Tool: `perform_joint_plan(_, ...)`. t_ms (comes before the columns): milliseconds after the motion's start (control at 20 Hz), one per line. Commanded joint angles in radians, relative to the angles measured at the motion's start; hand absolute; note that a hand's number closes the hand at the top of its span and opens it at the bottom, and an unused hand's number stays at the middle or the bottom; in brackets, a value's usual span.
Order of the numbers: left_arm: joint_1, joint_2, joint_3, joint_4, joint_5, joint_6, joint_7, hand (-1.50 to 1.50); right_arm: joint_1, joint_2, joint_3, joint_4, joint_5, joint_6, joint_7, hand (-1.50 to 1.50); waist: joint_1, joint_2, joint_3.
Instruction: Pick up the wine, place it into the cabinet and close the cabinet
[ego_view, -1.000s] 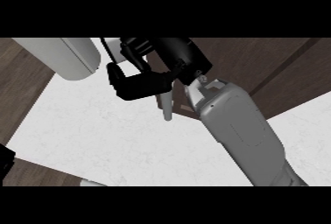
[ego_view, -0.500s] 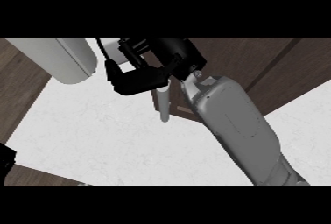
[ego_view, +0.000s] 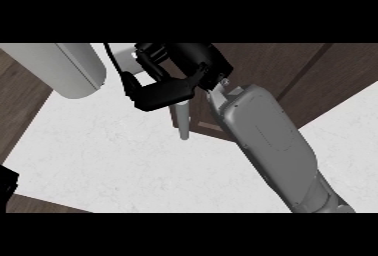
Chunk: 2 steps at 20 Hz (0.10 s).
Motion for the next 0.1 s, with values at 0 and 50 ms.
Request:
perform_joint_plan(0, 0.007, -0.002, 0.0, 0.006, -0.004, 0.005, 0.0, 1.5, 0.029, -0.113, -0.12, 0.179, 0.028, -0.04, -0.03, 1.5, -0.035, 0.066, 0.025)
perform_joint_plan(50, 0.005, -0.008, -0.001, 0.005, -0.008, 0.01, -0.005, 1.5, 0.006, -0.115, -0.125, 0.184, 0.026, -0.041, -0.023, 1.5, -0.035, 0.062, 0.024)
